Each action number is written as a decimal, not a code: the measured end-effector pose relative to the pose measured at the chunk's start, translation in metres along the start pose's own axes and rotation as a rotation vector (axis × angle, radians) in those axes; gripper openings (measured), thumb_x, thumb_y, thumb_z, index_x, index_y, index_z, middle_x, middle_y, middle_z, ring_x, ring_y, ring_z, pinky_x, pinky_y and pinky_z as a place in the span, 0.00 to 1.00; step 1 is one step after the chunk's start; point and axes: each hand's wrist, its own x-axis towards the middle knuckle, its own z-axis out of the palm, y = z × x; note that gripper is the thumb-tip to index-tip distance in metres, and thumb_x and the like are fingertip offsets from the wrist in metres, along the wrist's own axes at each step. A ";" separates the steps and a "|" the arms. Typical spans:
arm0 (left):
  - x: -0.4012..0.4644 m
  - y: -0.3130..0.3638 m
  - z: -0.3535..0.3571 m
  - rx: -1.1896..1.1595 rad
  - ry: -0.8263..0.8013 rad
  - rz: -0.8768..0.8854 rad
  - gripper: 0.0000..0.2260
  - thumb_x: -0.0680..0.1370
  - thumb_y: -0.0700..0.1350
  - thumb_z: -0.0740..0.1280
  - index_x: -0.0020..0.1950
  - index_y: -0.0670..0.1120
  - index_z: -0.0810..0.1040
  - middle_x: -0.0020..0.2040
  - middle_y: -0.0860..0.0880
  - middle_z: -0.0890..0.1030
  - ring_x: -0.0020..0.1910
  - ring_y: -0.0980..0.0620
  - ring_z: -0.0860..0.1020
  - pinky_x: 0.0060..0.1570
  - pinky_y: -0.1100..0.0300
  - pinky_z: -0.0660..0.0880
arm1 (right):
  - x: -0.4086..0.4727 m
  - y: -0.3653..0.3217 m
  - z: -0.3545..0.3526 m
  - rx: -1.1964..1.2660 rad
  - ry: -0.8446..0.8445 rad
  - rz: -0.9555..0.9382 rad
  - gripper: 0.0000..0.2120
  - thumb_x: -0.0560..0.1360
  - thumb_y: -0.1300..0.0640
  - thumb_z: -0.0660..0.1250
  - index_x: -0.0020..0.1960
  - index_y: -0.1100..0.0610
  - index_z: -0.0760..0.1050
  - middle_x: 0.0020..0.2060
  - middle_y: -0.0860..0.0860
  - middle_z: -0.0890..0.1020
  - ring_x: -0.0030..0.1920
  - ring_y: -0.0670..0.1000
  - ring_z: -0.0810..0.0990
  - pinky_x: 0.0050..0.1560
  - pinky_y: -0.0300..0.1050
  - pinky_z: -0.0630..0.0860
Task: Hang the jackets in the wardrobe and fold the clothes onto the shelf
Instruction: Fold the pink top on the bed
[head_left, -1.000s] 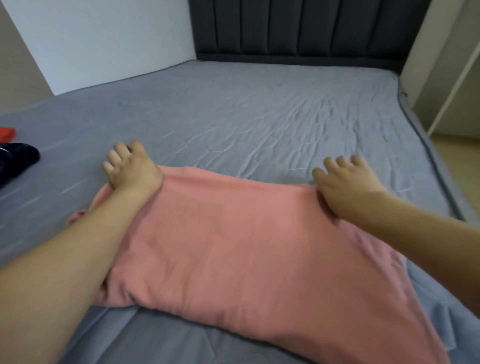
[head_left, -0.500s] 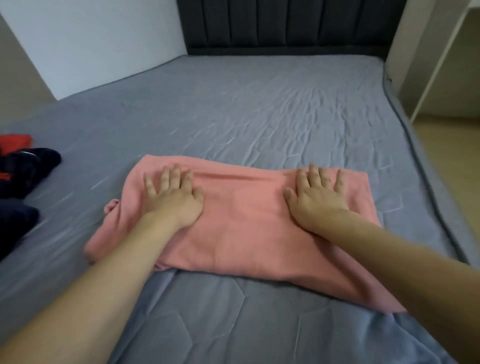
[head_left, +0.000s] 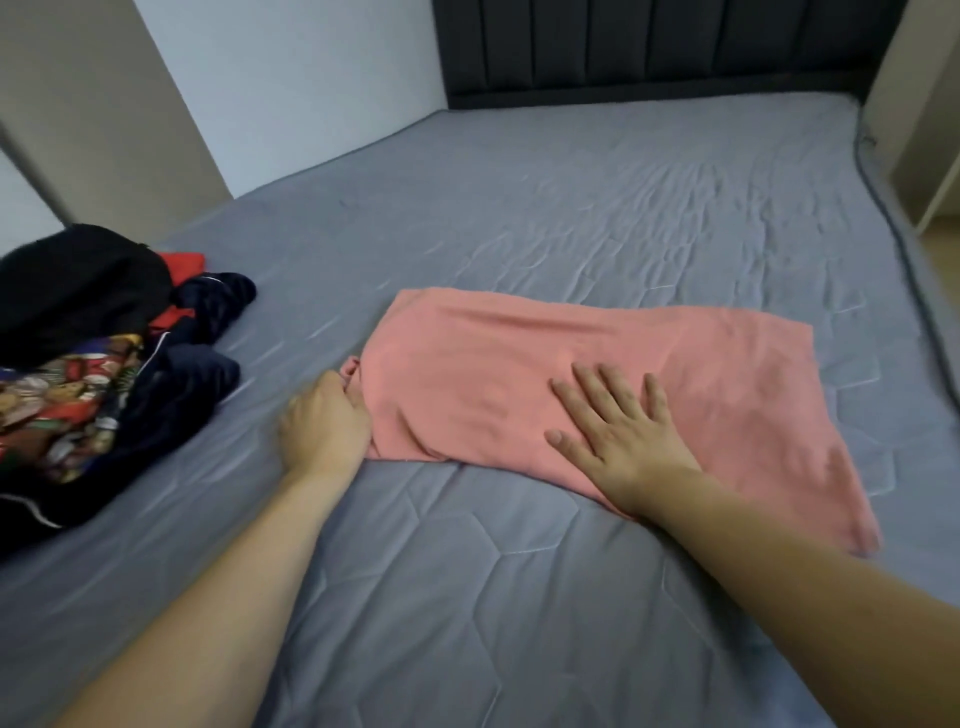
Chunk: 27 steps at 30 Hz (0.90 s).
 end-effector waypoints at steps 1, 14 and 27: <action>0.007 -0.005 -0.002 -0.044 -0.024 -0.075 0.11 0.80 0.44 0.59 0.54 0.38 0.74 0.56 0.33 0.78 0.56 0.33 0.76 0.52 0.46 0.71 | 0.000 -0.001 -0.001 0.004 -0.001 0.002 0.38 0.69 0.33 0.23 0.77 0.43 0.34 0.78 0.46 0.39 0.78 0.51 0.38 0.73 0.65 0.40; 0.058 0.017 -0.004 -0.406 -0.277 -0.207 0.26 0.68 0.65 0.61 0.42 0.42 0.79 0.46 0.41 0.81 0.50 0.38 0.79 0.54 0.46 0.74 | 0.002 0.001 0.008 0.017 0.041 -0.006 0.36 0.71 0.33 0.24 0.77 0.43 0.32 0.78 0.46 0.38 0.77 0.51 0.36 0.73 0.64 0.37; 0.056 -0.015 0.008 0.346 -0.202 -0.184 0.25 0.83 0.56 0.51 0.66 0.39 0.73 0.66 0.37 0.76 0.64 0.38 0.74 0.61 0.48 0.69 | 0.003 0.001 0.009 0.016 0.033 -0.005 0.36 0.70 0.34 0.23 0.75 0.43 0.29 0.77 0.48 0.35 0.77 0.51 0.33 0.74 0.62 0.36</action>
